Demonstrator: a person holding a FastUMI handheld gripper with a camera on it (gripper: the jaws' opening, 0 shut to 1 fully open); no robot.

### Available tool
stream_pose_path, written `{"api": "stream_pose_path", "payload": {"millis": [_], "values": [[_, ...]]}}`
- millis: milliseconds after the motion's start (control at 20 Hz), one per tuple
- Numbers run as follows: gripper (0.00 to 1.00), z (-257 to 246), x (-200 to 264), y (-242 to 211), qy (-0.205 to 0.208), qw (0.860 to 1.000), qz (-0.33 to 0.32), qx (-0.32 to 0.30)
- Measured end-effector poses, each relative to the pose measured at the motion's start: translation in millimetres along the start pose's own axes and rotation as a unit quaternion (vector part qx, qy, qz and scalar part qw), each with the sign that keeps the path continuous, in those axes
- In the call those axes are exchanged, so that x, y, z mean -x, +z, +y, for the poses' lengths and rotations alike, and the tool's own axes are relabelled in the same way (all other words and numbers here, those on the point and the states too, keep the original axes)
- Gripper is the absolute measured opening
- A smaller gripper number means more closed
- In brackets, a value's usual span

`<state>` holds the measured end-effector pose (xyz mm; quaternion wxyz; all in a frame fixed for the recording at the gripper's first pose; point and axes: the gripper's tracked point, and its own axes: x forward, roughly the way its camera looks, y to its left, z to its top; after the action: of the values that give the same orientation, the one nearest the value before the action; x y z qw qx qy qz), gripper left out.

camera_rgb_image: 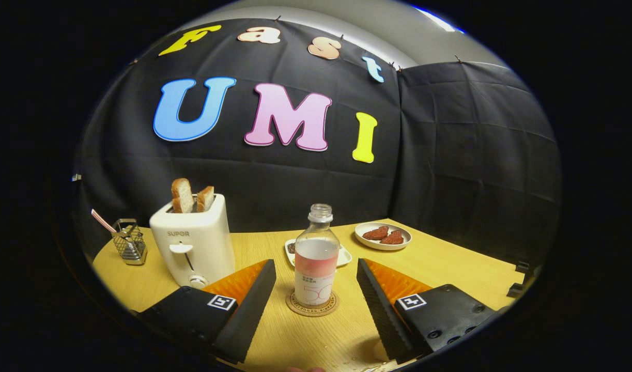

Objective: Take the bottle from table, then pour the juice into the cup, finally place the bottle on the coaster

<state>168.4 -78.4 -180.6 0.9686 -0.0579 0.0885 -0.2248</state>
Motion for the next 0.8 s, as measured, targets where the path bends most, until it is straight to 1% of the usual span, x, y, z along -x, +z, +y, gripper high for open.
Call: {"api": "stream_pose_path", "payload": {"millis": [350,500,550,800], "values": [[0.97,-22.6,53.2,48.6,0.023,0.999,-0.029,-0.017],[0.96,-27.4,69.4,66.8,0.047,0.998,-0.035,-0.009],[0.97,-32.6,74.3,73.4,0.049,0.998,-0.038,-0.011],[0.97,-45.3,95.7,110.1,0.082,0.994,-0.06,-0.037]]}}
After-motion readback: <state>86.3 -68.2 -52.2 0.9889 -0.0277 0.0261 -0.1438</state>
